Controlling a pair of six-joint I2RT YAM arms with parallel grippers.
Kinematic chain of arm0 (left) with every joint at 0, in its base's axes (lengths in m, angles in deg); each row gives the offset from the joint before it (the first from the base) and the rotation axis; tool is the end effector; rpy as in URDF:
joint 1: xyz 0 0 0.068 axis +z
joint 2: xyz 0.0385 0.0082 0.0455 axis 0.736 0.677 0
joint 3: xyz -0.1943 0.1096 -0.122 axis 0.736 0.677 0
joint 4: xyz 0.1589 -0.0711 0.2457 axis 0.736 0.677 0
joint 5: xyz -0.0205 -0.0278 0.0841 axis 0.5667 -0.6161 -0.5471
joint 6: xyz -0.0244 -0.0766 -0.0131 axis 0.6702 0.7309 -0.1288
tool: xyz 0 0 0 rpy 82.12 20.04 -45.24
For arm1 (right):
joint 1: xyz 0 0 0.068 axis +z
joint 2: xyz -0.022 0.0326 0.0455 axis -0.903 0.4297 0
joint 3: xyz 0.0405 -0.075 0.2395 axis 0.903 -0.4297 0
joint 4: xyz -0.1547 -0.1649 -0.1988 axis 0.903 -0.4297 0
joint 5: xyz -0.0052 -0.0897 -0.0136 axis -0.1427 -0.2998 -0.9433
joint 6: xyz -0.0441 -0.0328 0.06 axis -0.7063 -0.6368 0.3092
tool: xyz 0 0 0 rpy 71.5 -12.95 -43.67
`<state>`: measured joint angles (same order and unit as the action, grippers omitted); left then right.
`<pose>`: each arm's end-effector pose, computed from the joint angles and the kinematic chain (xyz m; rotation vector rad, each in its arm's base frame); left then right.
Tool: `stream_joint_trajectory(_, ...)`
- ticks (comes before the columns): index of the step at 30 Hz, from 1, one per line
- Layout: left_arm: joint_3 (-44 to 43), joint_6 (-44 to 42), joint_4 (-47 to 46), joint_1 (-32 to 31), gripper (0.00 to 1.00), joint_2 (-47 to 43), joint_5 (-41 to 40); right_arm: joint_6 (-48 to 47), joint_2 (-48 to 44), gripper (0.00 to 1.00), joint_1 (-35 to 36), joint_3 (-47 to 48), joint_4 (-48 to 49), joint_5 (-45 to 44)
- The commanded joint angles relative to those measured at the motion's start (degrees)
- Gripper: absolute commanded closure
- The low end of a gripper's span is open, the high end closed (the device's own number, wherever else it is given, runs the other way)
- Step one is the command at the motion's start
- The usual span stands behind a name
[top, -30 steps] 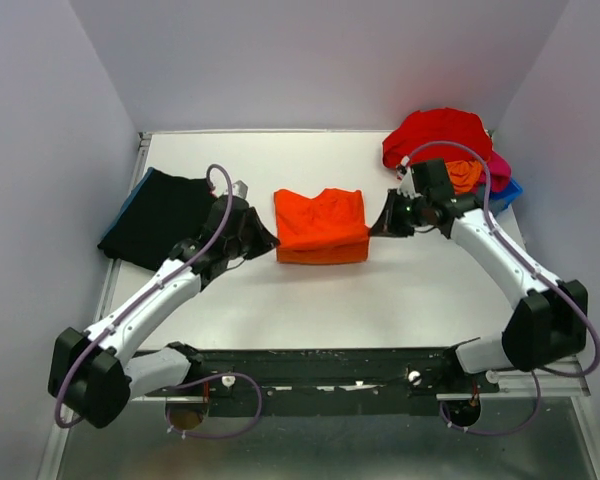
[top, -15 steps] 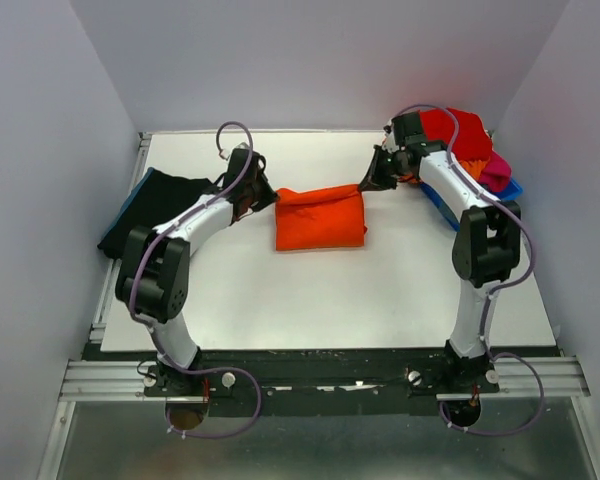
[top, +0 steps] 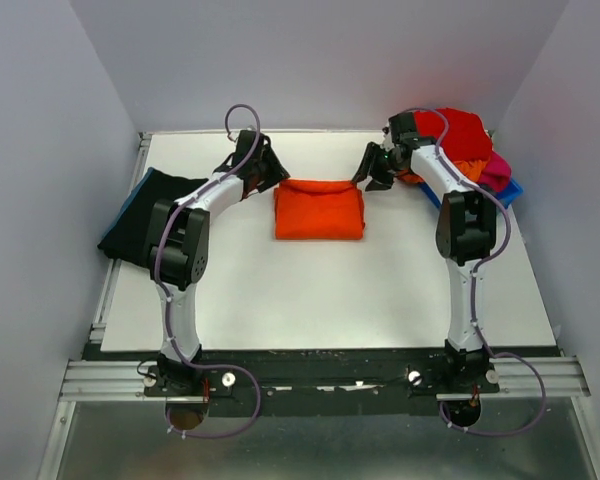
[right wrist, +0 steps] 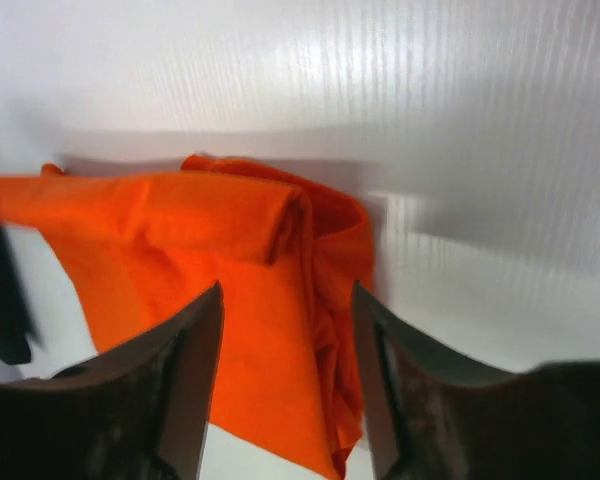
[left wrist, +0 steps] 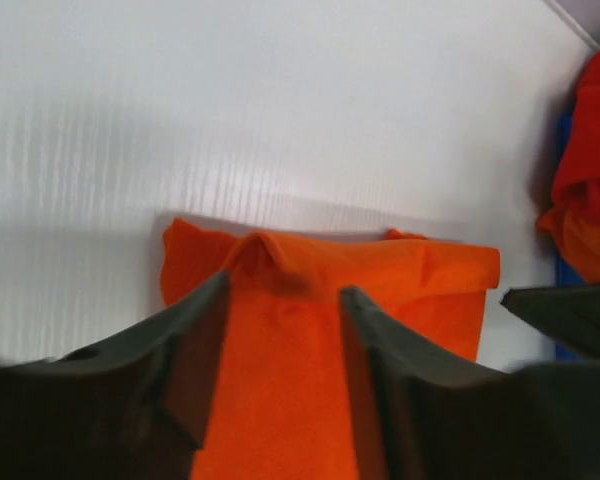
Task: Fold and stack the t-shirts
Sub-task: Fold the long partially folded tshirt into a neat square, then put the neatly folded tshirt into the corner of the board with both arms
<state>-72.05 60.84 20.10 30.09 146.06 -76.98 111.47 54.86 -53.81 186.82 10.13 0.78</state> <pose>0.4979 -0.1605 0.1596 -0.5634 2.2422 -0.6854 0.5393 0.1295 0.1480 0.2409 2.6258 0.7410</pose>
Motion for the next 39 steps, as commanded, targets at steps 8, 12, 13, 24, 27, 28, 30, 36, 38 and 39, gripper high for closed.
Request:
stream_joint_trajectory(8, 5.8, -4.9, -0.5, 0.9, 0.26, -5.1, 0.1, -4.4, -12.3, 0.29, -0.6, -15.4, 6.9, -5.2)
stream_joint_trajectory(12, 10.3, -4.4, -1.7, 0.9, 0.28, -6.0, 0.9, -4.9, -11.5, 0.30, -0.5, -18.1, 8.2, -3.8)
stream_joint_trajectory(13, 10.6, -4.4, -1.7, 0.9, 0.29, -5.4, 1.4, -4.9, -10.7, 0.29, -0.5, -17.7, 7.7, -3.7)
stream_joint_trajectory(24, 7.7, -4.3, -1.5, 1.2, 0.28, 2.0, 3.5, -3.9, -3.0, 0.15, 0.2, -12.8, 6.5, -1.8)
stream_joint_trajectory(27, 6.4, -3.8, -1.5, 1.6, 0.28, 4.0, 4.4, -3.6, -1.5, 0.18, 0.9, -11.7, 6.8, -1.0)
stream_joint_trajectory(28, 6.0, -3.7, -1.7, 1.7, 0.28, 4.6, 4.5, -3.6, -1.1, 0.20, 0.9, -11.2, 6.6, -0.9)
stream_joint_trajectory(30, 4.6, -4.0, -1.4, 1.8, 0.30, 5.8, 4.9, -3.3, 0.0, 0.26, 1.1, -10.1, 6.2, -0.9)
stream_joint_trajectory(36, 0.4, -3.4, -0.4, 2.4, 0.42, 9.5, 6.3, -2.7, 2.0, 0.38, 2.2, -7.9, 4.7, -0.9)
stream_joint_trajectory(38, -0.5, -3.0, -0.5, 2.4, 0.45, 10.6, 6.5, -2.1, 2.5, 0.43, 2.5, -7.6, 4.6, -1.3)
stream_joint_trajectory(39, -0.8, -2.8, -0.5, 2.4, 0.48, 11.0, 6.6, -2.0, 2.8, 0.47, 2.6, -7.2, 4.5, -1.1)
